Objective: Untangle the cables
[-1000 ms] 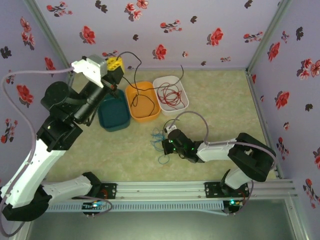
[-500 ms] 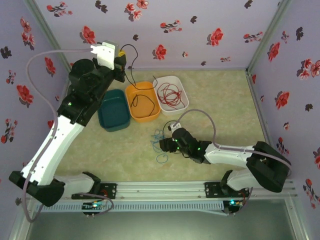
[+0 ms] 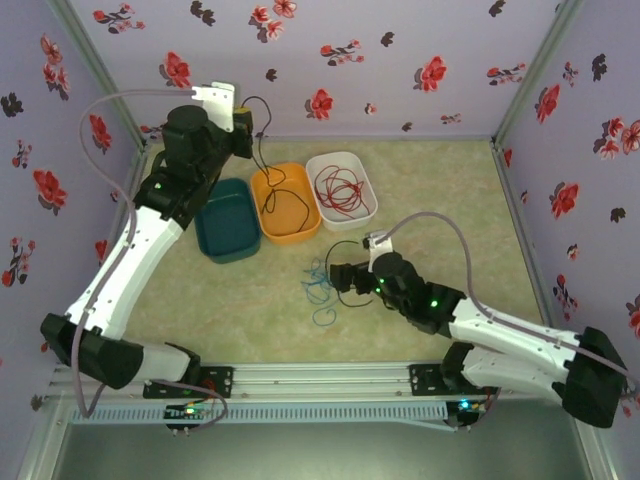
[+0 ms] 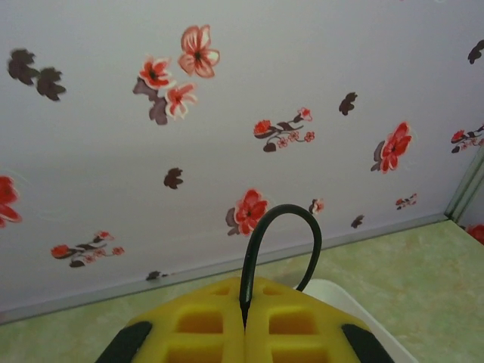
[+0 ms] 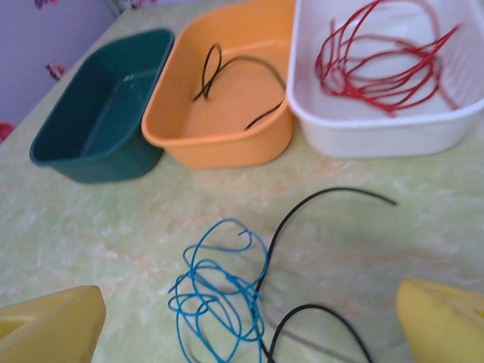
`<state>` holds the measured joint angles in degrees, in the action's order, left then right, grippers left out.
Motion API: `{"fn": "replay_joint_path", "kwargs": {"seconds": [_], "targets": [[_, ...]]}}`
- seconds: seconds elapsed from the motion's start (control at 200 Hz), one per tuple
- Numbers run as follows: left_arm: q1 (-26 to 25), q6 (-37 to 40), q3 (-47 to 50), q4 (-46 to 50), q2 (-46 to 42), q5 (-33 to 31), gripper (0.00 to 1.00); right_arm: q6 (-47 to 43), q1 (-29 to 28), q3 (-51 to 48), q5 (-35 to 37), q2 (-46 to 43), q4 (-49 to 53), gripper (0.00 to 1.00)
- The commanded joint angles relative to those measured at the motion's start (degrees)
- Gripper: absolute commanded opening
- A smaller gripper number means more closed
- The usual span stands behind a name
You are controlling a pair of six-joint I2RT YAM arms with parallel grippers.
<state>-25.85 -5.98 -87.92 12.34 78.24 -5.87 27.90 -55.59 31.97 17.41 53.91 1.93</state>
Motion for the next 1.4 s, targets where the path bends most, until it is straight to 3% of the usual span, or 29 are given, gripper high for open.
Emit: {"fn": "replay_joint_path", "kwargs": {"seconds": [0.0,0.675,1.395], "targets": [[0.4,-3.3,0.4,1.0,1.2,0.9,0.0,1.0,0.1,2.3,7.4,-2.7,6.1,0.99],[0.4,-4.2,-0.9,6.3,17.7,-0.5,0.0,3.4,0.1,3.9,12.8,-4.8,12.4,0.99],[4.8,1.8,-18.0,17.6,42.3,16.2,0.0,5.5,0.1,6.7,15.2,-0.9,17.8,0.99]]}}
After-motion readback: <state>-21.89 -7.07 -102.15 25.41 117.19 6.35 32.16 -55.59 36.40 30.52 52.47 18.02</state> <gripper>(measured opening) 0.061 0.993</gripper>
